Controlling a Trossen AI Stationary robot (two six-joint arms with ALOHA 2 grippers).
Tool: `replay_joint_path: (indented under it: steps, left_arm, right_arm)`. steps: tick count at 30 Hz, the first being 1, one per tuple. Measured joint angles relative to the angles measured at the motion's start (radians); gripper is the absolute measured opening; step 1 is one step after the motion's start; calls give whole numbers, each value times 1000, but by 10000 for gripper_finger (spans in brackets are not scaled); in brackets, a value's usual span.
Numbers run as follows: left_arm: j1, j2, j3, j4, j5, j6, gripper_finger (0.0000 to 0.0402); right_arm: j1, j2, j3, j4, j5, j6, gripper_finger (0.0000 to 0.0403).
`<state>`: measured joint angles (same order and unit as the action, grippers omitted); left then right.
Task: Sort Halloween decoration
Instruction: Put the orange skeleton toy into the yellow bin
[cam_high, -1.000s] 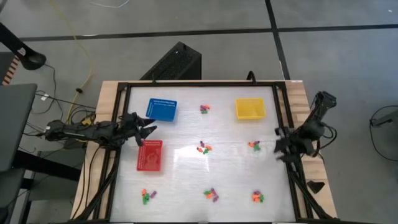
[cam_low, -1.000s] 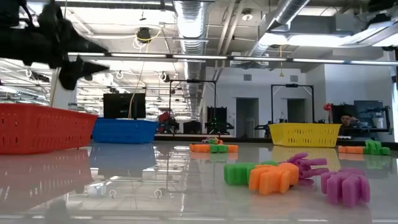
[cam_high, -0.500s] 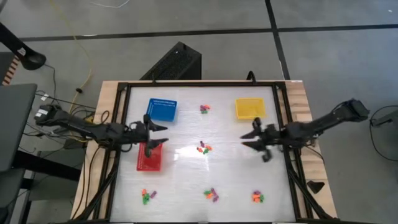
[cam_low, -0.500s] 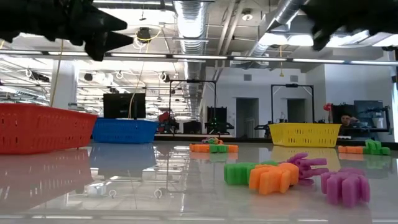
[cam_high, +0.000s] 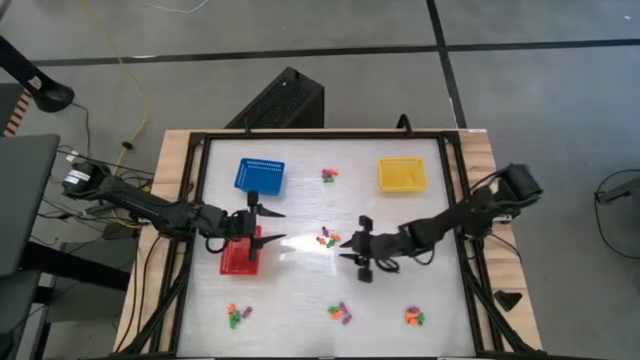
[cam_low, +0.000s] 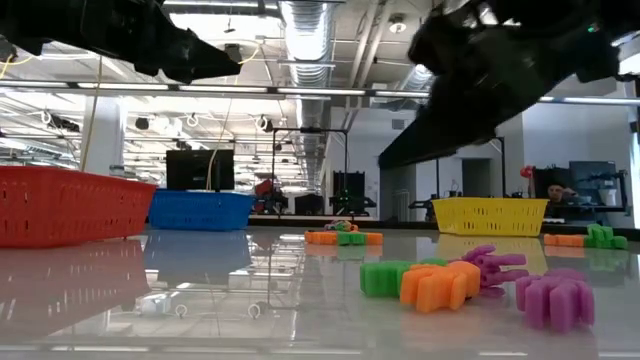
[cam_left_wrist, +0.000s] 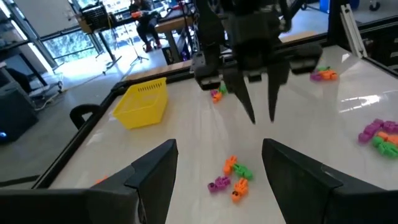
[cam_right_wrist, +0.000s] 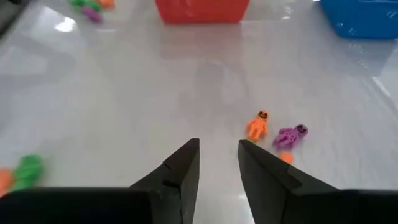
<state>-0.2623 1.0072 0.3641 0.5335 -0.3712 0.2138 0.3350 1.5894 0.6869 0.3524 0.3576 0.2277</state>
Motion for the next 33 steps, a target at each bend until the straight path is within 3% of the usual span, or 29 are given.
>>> replay_joint_path:
  steps: [6, 26, 33]
  left_arm:
    - [0, 1, 2, 0, 0, 0, 226]
    - [0, 1, 2, -2, -4, 9, 226]
    - [0, 1, 2, -3, -8, 8, 226]
  right_arm:
    - [-26, 86, 24, -3, 94, 8, 143]
    - [-110, 181, 24, -30, 55, 91, 166]
    - [-108, 244, 26, 12, 63, 115, 150]
